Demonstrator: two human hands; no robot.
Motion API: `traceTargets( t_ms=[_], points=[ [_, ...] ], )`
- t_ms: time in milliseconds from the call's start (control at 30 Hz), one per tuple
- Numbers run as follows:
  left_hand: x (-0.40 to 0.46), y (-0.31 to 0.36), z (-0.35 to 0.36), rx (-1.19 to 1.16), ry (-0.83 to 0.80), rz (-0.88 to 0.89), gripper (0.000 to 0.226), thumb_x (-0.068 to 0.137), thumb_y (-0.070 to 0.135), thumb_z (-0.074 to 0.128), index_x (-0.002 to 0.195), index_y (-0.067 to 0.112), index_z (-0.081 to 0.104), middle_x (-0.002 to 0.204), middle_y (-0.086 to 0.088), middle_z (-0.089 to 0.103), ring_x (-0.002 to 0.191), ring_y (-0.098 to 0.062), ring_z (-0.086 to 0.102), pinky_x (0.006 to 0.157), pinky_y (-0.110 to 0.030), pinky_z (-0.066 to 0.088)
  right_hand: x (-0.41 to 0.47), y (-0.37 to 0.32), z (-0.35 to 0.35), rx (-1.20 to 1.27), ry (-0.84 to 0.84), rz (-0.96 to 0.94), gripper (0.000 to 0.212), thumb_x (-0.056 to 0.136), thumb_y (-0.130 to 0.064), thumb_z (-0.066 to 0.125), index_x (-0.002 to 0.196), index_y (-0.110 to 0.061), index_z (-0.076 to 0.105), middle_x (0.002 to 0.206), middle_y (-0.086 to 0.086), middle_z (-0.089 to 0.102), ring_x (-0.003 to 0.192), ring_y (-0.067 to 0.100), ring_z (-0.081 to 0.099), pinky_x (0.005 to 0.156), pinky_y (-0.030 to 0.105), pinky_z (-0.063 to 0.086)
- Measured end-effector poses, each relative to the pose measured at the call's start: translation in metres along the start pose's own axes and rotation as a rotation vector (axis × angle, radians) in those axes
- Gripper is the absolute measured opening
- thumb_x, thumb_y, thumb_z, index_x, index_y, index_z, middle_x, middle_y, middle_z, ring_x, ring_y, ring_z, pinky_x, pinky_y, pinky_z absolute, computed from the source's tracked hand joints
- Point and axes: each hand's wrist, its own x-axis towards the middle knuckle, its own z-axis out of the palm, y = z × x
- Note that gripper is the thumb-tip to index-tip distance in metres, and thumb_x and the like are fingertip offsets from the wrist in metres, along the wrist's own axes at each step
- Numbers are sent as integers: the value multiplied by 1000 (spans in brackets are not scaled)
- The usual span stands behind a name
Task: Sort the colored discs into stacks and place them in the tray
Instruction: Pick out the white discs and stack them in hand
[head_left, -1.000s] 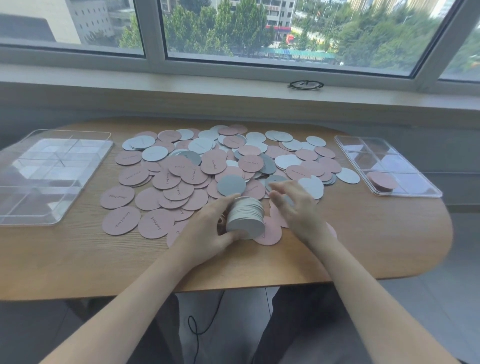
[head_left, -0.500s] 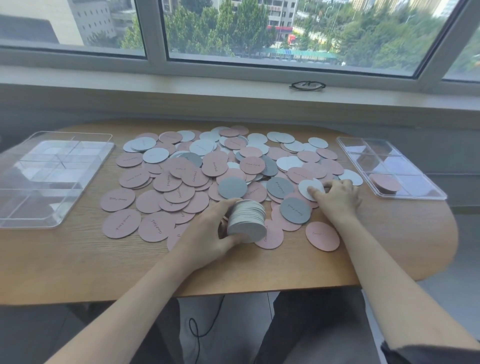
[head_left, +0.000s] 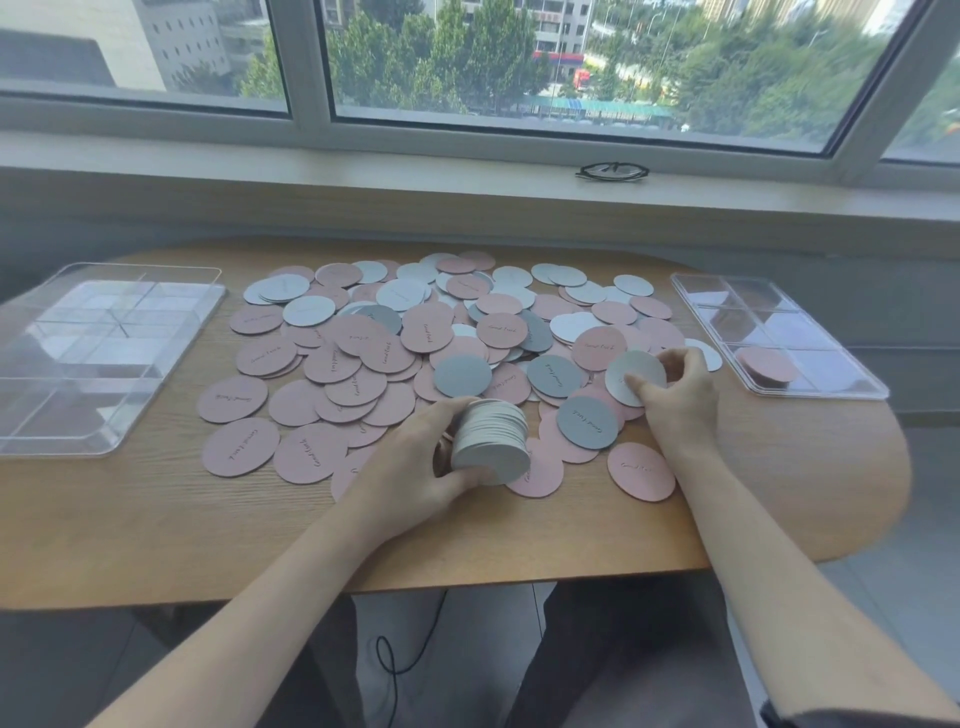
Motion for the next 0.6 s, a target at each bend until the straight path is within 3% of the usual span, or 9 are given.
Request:
traceTargets(
  t_ms=[167, 400, 500, 600],
  points=[
    [0, 1, 0, -5, 5, -1, 67, 80, 42, 79, 138, 31, 49, 117, 18, 60, 92, -4, 59, 78, -15, 46, -3, -3, -7, 130, 72, 13, 30, 80, -17, 77, 102, -15, 58, 100, -4, 61, 93, 17, 57, 82, 29, 46],
    [0, 1, -1, 1, -2, -6, 71, 76, 57, 71, 139, 33, 48, 118, 19, 61, 95, -3, 59, 80, -20, 48, -9, -8, -13, 222, 155, -34, 20, 85, -15, 72, 102, -15, 61, 91, -16, 59, 83, 10, 55, 79, 26, 47],
    [0, 0, 0, -1, 1, -7, 70, 77, 53, 74, 139, 32, 48, 119, 18, 61, 96, -4, 60, 81, -22, 49, -11, -11, -17, 245, 197, -39, 15, 85, -14, 70, 96, -19, 61, 89, -15, 59, 79, 0, 52, 83, 29, 46],
    [1, -1, 0, -7, 0, 0, 70, 78, 50, 75, 139, 30, 48, 119, 17, 61, 97, -4, 59, 81, -22, 49, -10, -12, -22, 270, 210, -42, 14, 85, -18, 71, 94, -22, 61, 91, -8, 63, 82, 7, 54, 87, 38, 50]
  ],
)
